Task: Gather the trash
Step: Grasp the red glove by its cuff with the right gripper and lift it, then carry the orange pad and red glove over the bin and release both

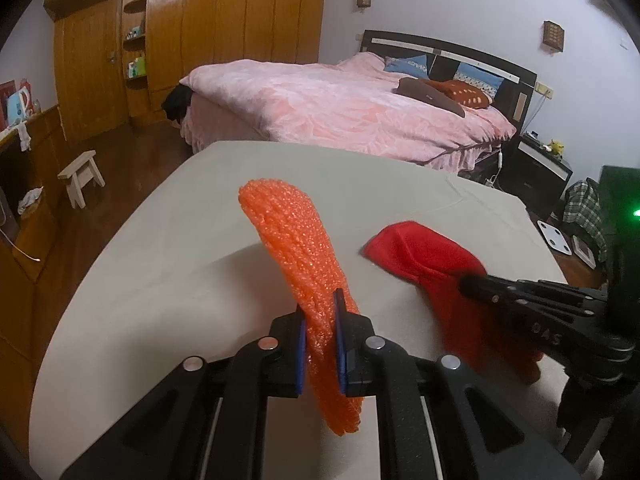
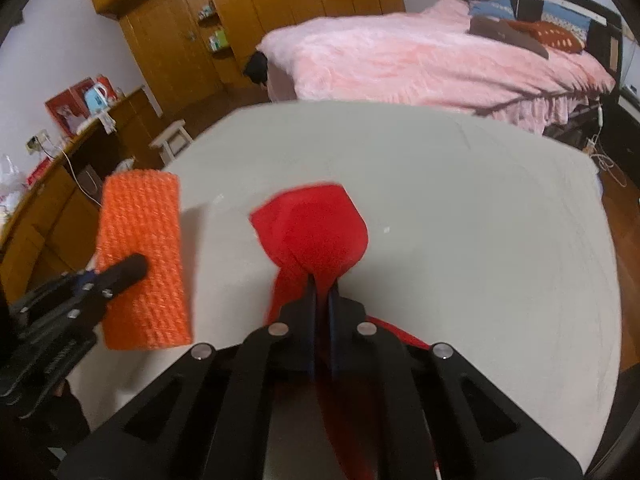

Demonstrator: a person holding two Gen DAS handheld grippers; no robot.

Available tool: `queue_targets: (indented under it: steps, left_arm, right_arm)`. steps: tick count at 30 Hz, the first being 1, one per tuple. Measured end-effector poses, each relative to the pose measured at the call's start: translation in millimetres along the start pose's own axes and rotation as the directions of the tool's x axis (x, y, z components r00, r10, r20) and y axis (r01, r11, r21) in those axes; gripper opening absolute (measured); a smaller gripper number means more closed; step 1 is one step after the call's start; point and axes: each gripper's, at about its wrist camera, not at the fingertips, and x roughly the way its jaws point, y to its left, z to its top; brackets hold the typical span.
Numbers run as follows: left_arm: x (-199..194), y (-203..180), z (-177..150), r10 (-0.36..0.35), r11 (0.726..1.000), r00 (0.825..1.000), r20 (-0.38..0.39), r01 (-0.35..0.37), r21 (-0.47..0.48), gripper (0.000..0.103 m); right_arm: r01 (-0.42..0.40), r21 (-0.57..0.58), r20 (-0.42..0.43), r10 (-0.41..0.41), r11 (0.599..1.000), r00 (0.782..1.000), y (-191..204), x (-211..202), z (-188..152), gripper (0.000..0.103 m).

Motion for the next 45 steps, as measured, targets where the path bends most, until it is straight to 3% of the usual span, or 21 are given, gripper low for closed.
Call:
queue_targets:
  steps: [12, 22, 32, 45]
  left_arm:
    - [-27.9, -30.0, 15.8, -0.044, 0.999, 0.998, 0.041, 0.043, 0.029, 0.011]
    - [-58.8, -64.8, 24.3, -0.095, 0.995, 0.993, 0.077, 0.092, 0.048, 0.011]
    - [-90.7, -109.7, 31.6, -0.160, 0.984, 0.980, 0.115, 0.150, 0.093, 0.011]
    - [-107.0, -178.3, 28.6, -0.260, 0.957, 0.960, 0.108, 0.241, 0.161, 0.012]
  right_arm:
    - [-0.015, 0.001, 0.130, 0.015, 1.000, 0.991, 1.1, -71.9, 16.1, 0.004]
    - [0.017, 0.009, 0.223, -0.019, 1.000, 0.975, -11.0, -135.5, 15.5, 0.004]
    - [0.059, 0.040, 0.279, -0.068, 0.997, 0.958, -35.6, -193.5, -1.2, 0.004]
    - [0.133, 0.113, 0.327, -0.163, 0.985, 0.931, -78.7, -259.1, -34.0, 0.004]
